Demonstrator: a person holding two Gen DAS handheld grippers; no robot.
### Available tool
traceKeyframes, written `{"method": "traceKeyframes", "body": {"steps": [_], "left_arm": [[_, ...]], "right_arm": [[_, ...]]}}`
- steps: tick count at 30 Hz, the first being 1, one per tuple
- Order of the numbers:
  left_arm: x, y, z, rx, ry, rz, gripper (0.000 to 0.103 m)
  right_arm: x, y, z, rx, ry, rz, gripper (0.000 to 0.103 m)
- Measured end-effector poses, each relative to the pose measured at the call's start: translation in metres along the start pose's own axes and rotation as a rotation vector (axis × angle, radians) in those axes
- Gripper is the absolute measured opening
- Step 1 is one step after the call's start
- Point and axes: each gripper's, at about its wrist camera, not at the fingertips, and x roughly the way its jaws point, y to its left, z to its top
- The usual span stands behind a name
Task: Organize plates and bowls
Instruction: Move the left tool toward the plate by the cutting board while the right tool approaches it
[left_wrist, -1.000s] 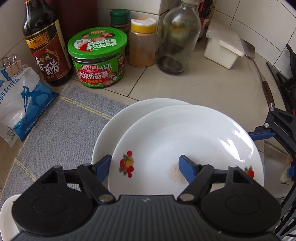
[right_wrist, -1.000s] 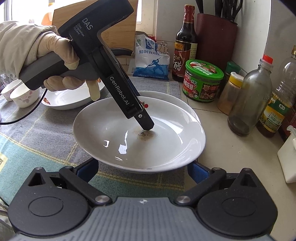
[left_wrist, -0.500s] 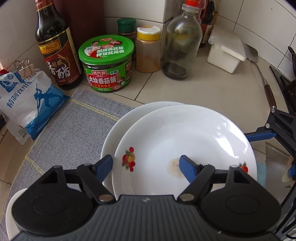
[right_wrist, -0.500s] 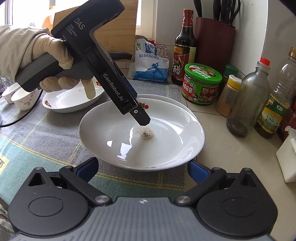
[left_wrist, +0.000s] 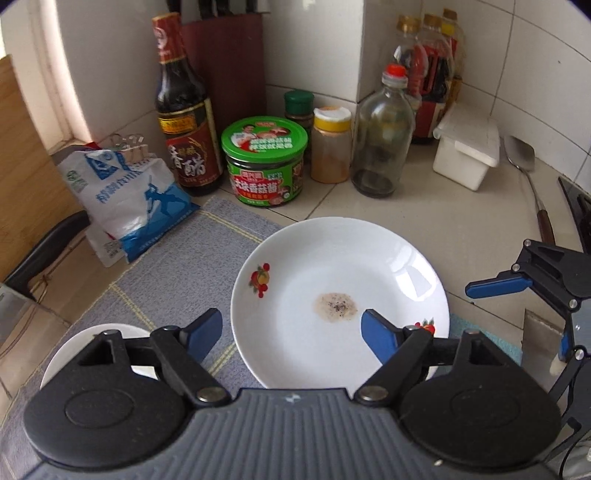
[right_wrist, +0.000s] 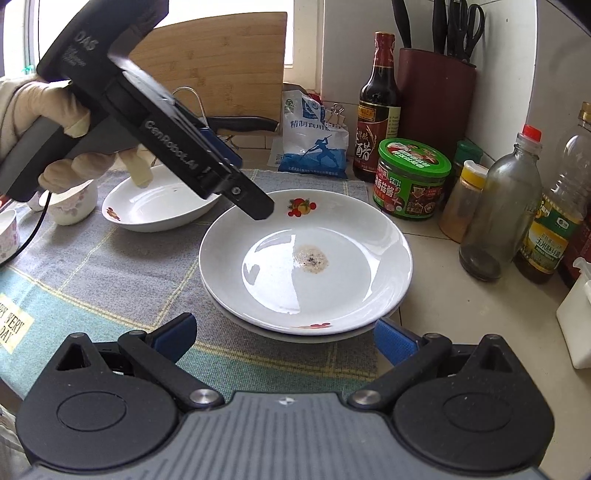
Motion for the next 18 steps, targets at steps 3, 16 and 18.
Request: {"method": "traceKeyframes", "body": {"steps": [3,16,18], "left_arm": [[-0.021,-0.002,-0.020,-0.075,-0.048,0.077,0.087],[-0.038,0.015,-0.120,-0.330,0.010,0.393,0.087],[-0.036,0.022,-0.130,-0.354,0.009,0.410,0.087]], "right_arm": [[-0.004,-0.002,0.000,0.012,-0.009,0.018,0.103],[0.017,0.014,0.030,-0.016,0.006,0.111,0.103],[0.021,0.023,0.036,-0.026,0.018,0.119,0.103]]}}
